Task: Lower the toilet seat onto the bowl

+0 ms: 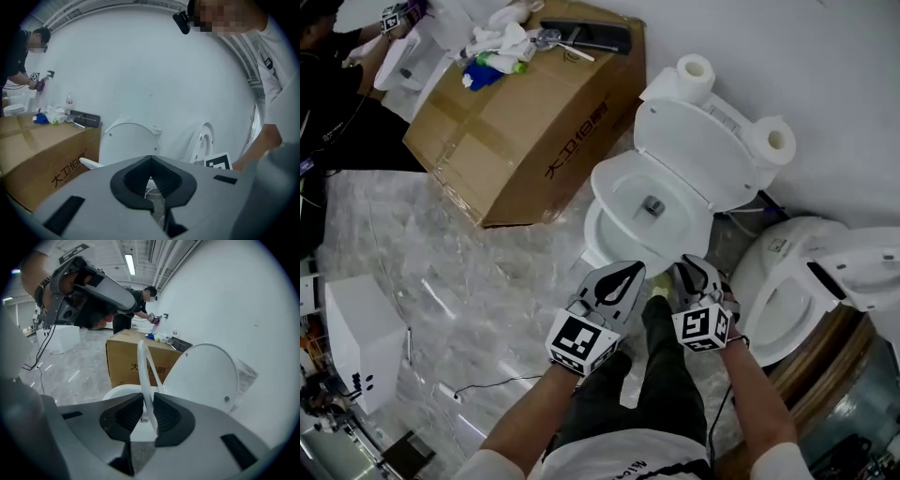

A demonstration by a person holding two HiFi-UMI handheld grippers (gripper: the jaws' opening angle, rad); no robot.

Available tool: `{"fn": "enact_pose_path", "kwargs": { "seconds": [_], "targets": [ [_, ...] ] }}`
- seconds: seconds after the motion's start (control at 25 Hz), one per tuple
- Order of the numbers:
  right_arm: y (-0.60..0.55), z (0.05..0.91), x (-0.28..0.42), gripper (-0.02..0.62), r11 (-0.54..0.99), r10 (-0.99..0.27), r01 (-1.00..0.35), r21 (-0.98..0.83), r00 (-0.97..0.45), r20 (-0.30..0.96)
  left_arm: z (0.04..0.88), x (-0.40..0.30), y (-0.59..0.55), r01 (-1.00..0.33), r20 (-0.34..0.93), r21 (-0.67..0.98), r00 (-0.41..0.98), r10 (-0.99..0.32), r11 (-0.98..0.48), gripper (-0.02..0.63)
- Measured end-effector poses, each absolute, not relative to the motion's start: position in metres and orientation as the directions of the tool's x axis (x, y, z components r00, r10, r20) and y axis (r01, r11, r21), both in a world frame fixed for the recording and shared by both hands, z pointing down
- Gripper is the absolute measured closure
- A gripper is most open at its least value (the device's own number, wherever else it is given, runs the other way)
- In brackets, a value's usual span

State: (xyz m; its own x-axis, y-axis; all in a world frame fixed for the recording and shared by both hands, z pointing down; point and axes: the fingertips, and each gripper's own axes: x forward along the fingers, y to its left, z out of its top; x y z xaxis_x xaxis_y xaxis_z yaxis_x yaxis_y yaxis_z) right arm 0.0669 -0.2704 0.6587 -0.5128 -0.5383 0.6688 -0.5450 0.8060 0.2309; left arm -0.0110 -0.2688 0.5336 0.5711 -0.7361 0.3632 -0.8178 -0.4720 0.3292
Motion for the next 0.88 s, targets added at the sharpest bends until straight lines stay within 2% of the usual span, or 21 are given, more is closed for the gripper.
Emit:
{"fn": "enact_pose_path", "kwargs": {
  "seconds": [0.88],
  "targets": [
    [-0.164, 0.793, 0.005, 0.491, 0.841, -0.516, -0.448, 0.303, -0.495, 0.699, 0.643, -0.084, -0.158, -0.836, 0.385, 0.350, 0.540, -0.749, -0.423, 0.600]
  ]
}}
